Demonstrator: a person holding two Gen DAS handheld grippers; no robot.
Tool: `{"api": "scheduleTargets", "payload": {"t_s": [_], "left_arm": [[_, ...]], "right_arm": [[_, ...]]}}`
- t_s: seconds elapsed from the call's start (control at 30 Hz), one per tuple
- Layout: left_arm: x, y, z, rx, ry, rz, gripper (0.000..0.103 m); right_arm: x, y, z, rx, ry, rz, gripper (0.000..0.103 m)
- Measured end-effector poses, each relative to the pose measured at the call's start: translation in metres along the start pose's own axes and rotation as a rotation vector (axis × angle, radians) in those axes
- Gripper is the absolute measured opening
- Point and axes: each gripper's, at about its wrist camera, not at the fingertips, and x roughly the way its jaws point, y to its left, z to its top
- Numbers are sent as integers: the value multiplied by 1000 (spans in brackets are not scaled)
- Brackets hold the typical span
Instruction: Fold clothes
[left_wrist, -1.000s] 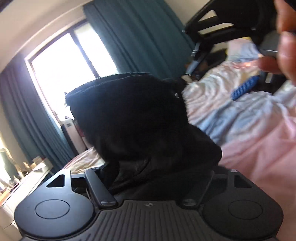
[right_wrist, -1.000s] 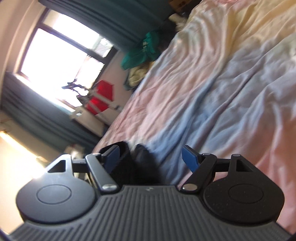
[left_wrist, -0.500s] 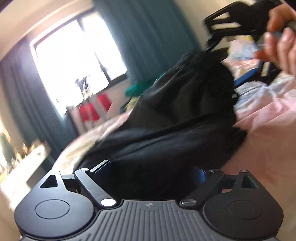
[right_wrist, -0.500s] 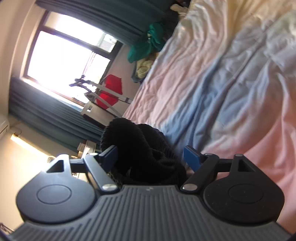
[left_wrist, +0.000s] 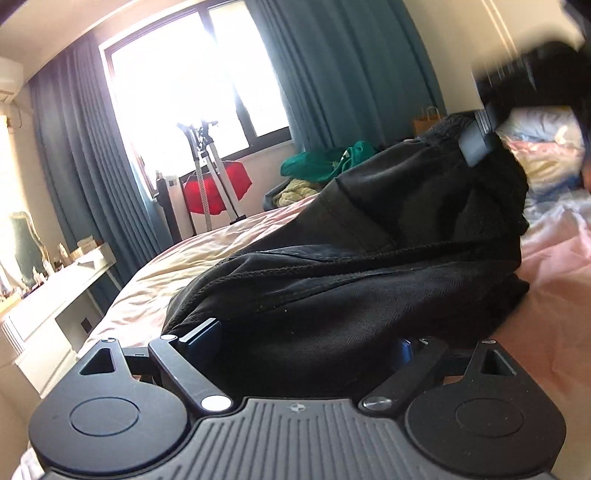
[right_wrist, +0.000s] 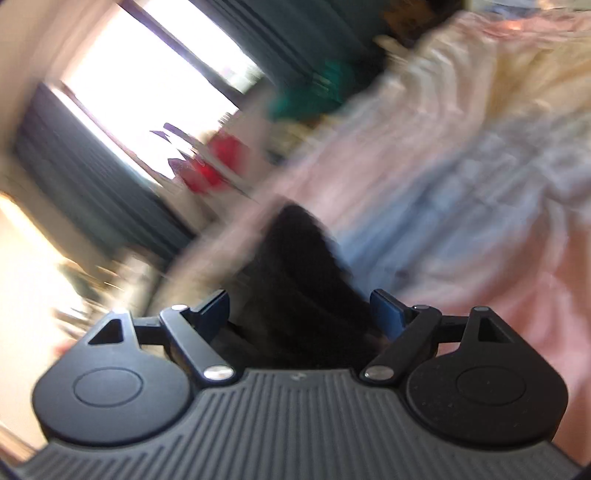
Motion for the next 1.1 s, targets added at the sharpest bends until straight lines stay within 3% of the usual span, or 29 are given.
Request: {"api": "scheduleTargets", "payload": {"t_s": [0.13, 0.27, 0.47, 0.57, 0.7, 0.9, 1.1], "left_arm": [[-5, 3, -2, -14, 4, 1, 91], [-5, 8, -1, -28, 7, -2, 91], [-12, 10, -5, -34, 11, -3, 92], [-12, 12, -6, -35, 12, -4, 92], [-13, 19, -6, -52, -2, -20, 92], [-25, 35, -9, -96, -28, -32, 93], [-13, 67, -21, -241, 130, 83, 93]], "right_arm": [[14, -18, -1, 91, 50, -44, 87], [27, -19, -8, 170, 152, 81, 88], [27, -12, -10, 142, 92, 99, 88], [27, -8, -11, 128, 62, 107, 70], [27, -2, -12, 109, 22, 119, 56], [19, 6, 3, 69, -78, 224, 50], [43, -13, 3, 69, -18, 77, 51]]}}
